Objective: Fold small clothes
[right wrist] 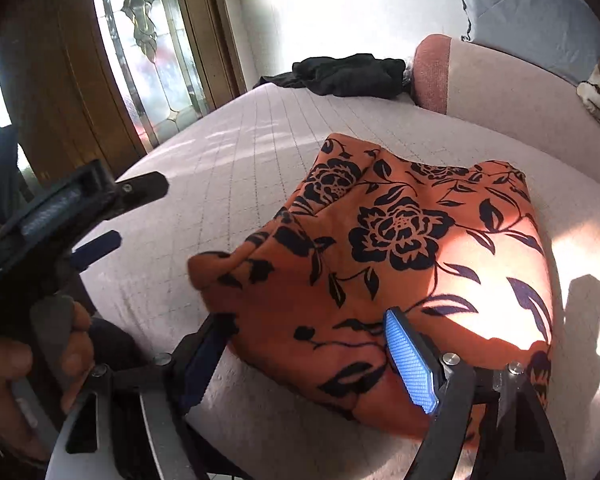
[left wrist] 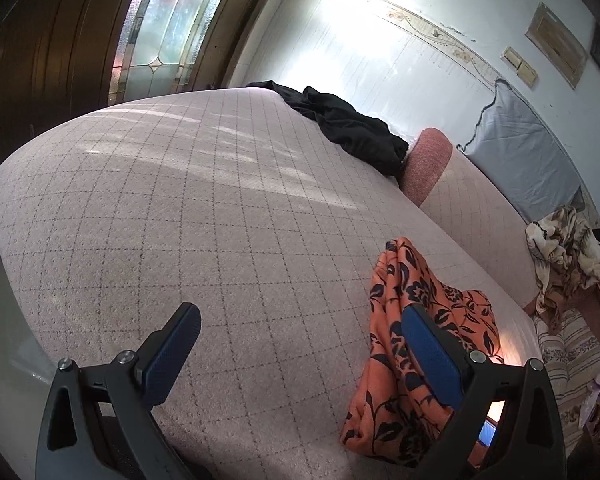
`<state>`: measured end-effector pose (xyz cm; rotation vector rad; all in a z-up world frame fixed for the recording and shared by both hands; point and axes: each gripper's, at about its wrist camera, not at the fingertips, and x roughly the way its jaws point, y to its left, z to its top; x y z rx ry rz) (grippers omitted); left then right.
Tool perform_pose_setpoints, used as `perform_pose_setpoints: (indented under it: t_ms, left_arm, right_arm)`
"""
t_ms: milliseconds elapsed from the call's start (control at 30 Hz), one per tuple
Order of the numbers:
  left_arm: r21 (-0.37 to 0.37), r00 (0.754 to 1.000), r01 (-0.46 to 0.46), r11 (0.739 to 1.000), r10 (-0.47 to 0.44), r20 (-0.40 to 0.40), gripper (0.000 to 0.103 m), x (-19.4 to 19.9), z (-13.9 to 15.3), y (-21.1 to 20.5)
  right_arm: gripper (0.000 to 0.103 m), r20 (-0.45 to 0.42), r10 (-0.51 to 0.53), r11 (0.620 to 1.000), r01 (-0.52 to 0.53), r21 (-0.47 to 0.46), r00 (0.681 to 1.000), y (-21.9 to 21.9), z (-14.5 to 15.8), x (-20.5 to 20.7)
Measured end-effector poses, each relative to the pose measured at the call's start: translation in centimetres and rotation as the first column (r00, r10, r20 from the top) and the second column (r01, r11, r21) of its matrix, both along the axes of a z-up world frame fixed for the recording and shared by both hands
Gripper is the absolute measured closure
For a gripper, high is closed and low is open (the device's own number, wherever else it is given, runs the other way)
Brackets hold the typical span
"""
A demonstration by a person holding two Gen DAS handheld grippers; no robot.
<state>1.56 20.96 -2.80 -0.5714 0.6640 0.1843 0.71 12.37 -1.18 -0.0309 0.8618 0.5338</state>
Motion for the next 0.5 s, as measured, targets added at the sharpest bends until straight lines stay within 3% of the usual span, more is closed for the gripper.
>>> perform_pose_setpoints:
  t_ms: [133, 200, 233, 267, 300, 333, 367, 433, 500]
  left_arm:
    - [-0.015, 0.981, 0.193, 0.981, -0.193, 0.008, 0.003, -0.2, 1.6, -4.1]
    - [0.025, 0.967, 0.255, 0.967, -0.255, -0.028, 0.004, 0.3, 1.3, -6.3]
    - [0.036, 0.960, 0.272, 0.962, -0.269, -0.079, 0.015, 1.0, 0.4, -7.0]
    - [0.002, 0.942, 0.300, 0.954, -0.296, -0.156, 0.027, 2.0, -1.3, -7.2]
    - [-0.103, 0.915, 0.307, 0.946, -0.323, -0.242, 0.062, 3.0, -3.8, -6.7]
    - [-0.237, 0.894, 0.267, 0.934, -0.331, -0.302, 0.068, 3.3, -6.3, -5.7]
    - [-0.313, 0.914, 0.227, 0.922, -0.313, -0.257, 0.068, 2.8, -6.9, -4.5]
    - [-0.319, 0.915, 0.224, 0.921, -0.311, -0.256, 0.067, 2.4, -6.0, -4.0]
    - [-0.245, 0.924, 0.230, 0.942, -0.290, -0.249, 0.067, 1.6, -4.3, -4.4]
  right_arm:
    - [0.022, 0.012, -0.090, 0.992, 0.088, 0.085, 0.996, -4.5, 0.8, -2.2]
    - [0.022, 0.002, -0.147, 0.982, 0.146, 0.120, 0.989, -6.6, 0.8, -2.2]
    - [0.022, -0.011, -0.172, 0.976, 0.172, 0.133, 0.985, -7.5, 0.8, -2.4]
    - [0.022, -0.027, -0.192, 0.970, 0.194, 0.147, 0.981, -8.2, 0.7, -2.1]
    - [0.022, -0.040, -0.205, 0.964, 0.209, 0.164, 0.978, -8.8, 0.7, -1.9]
    - [0.022, -0.053, -0.209, 0.960, 0.216, 0.181, 0.976, -9.4, 0.6, -1.8]
    - [0.022, -0.071, -0.212, 0.955, 0.222, 0.197, 0.975, -9.9, 0.4, -1.8]
    - [0.022, -0.113, -0.220, 0.947, 0.240, 0.213, 0.969, -10.6, -0.4, -1.6]
    - [0.022, -0.146, -0.225, 0.935, 0.256, 0.244, 0.963, -11.4, -1.1, -1.5]
